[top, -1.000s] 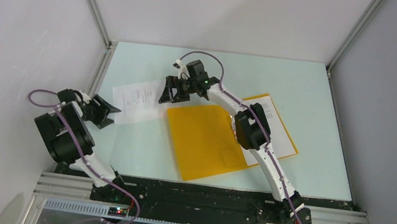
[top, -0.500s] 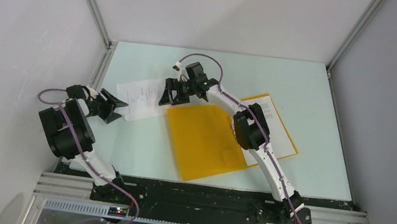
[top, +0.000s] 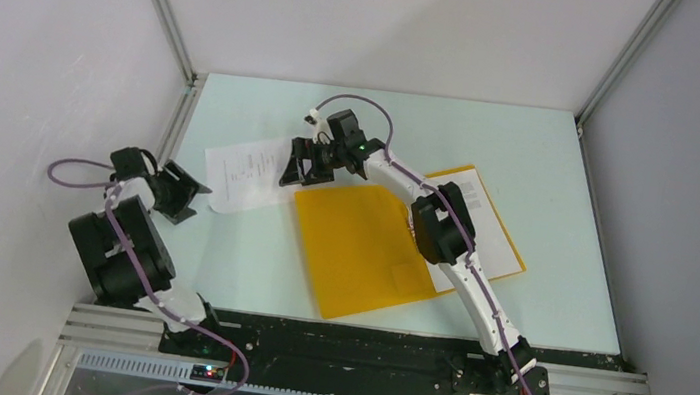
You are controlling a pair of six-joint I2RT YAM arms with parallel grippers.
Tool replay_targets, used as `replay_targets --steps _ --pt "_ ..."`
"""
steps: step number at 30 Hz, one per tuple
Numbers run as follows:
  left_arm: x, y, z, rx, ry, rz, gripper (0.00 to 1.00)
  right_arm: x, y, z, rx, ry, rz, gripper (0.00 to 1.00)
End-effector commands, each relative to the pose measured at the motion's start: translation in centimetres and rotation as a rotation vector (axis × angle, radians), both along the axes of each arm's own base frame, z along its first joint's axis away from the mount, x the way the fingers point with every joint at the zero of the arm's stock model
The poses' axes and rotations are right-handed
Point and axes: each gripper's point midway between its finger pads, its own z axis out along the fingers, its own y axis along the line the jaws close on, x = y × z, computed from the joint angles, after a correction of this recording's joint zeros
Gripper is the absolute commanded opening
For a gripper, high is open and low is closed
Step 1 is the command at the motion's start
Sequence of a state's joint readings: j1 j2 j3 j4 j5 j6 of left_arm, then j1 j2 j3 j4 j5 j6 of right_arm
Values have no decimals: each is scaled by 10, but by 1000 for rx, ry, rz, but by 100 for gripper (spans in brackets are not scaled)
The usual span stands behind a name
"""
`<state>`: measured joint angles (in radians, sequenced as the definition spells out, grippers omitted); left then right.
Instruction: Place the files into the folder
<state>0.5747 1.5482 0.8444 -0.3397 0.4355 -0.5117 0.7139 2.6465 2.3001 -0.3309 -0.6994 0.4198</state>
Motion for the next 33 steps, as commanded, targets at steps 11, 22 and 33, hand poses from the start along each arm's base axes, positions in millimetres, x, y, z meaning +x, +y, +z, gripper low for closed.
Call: replay_targets --steps 11,22,33 --pt "7 10 -32 -48 104 37 62 -16 3 -23 -34 49 18 100" --pt "-3 -4 -43 -16 177 32 44 -16 3 -20 -33 46 18 99" --pt "-26 -9 -51 81 304 23 34 -15 4 -14 -21 43 19 100"
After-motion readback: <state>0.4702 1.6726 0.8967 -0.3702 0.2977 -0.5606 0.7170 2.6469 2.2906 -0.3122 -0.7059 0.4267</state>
